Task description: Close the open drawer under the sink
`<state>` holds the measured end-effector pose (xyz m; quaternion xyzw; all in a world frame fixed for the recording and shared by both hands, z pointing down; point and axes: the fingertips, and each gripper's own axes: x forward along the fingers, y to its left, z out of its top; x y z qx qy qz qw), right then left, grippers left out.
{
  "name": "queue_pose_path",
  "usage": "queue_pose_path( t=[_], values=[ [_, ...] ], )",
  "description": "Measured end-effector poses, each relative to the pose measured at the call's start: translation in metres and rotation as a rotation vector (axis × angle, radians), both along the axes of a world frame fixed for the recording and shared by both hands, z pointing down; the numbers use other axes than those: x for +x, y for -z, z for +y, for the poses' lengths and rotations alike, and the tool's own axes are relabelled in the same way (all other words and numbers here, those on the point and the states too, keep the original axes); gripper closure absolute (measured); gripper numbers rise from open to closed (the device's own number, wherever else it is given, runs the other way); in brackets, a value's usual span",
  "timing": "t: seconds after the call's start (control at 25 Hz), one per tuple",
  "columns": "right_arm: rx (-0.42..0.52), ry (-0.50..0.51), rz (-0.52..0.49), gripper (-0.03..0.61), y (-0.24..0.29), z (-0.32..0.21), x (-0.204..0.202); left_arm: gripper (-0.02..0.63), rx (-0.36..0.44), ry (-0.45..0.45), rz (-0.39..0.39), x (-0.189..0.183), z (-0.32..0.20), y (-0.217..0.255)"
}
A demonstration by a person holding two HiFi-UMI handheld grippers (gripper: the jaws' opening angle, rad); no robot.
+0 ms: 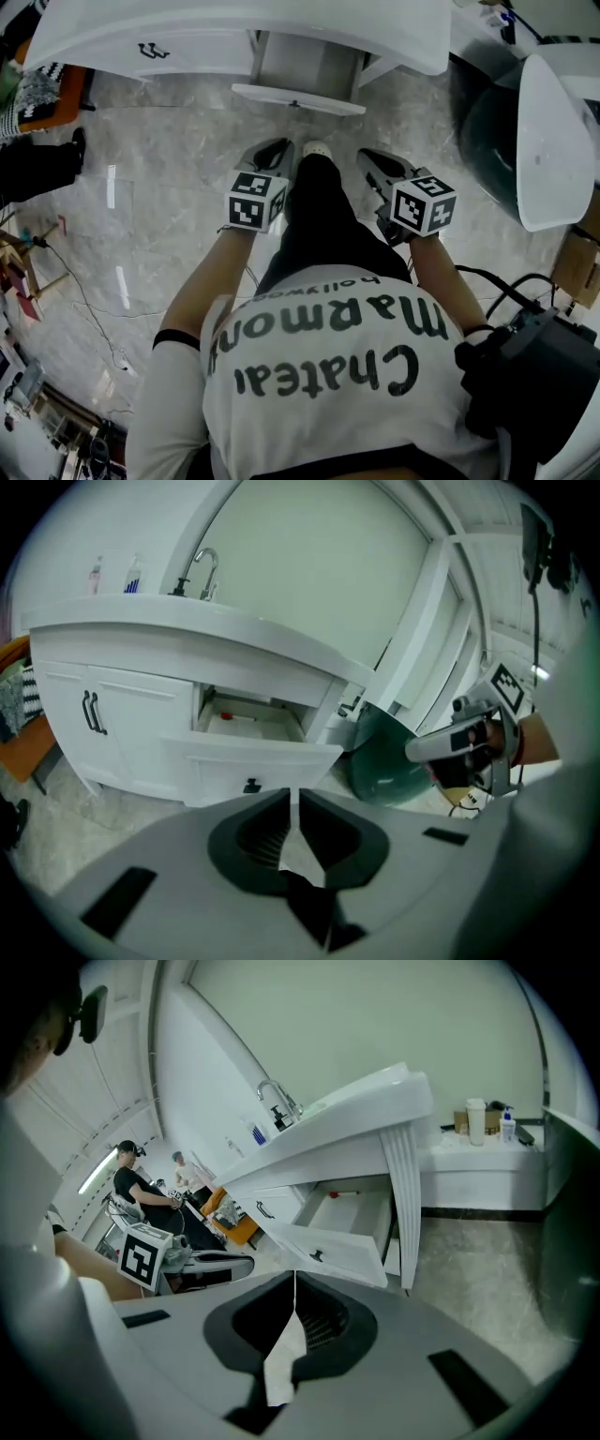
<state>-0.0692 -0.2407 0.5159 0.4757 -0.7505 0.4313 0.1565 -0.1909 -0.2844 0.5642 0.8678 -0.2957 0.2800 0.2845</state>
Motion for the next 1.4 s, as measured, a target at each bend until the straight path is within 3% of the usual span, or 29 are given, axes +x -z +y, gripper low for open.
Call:
queue_pose_path(
  t=[0.16, 0.28, 0.4, 0.56, 0.72, 1.08, 1.4],
  values=[
    [-0.063, -0.052, -0.031, 0.566, -0.028, 0.003, 0.023, 0.6, -0.022, -0.003, -0.046, 0.003, -0.009, -0.032],
    [-0.096, -0.103, -0.05, 0.566, -0.044, 0.003, 0.043, 0.485, -0.053, 0.009, -0.056, 0.009, -0.018, -0.055],
    [-0.13, -0.132, -0.045, 0.566, -0.058, 0.006, 0.063, 0.471, -0.064, 0.029, -0.1, 0.016, -0.028, -0.075],
    [-0.166, -0.134, -0.037, 0.566, -0.075, 0.007, 0.075, 0.468, -0.061, 0.049, -0.155, 0.021, -0.048, -0.102],
    [-0.195, -0.13, -0.045, 0.566, -0.087, 0.01, 0.076, 0.468, -0.07, 0.07, -0.159, 0.025, -0.06, -0.121],
    [-0.241, -0.209, -0.17, 0.566, -0.116, 0.003, 0.058, 0.492, -0.003, 0.076, -0.197, 0.016, -0.08, -0.132],
    [-0.262, -0.228, -0.177, 0.566, -0.127, 0.003, 0.068, 0.49, -0.012, 0.112, -0.181, 0.021, -0.085, -0.134]
  ],
)
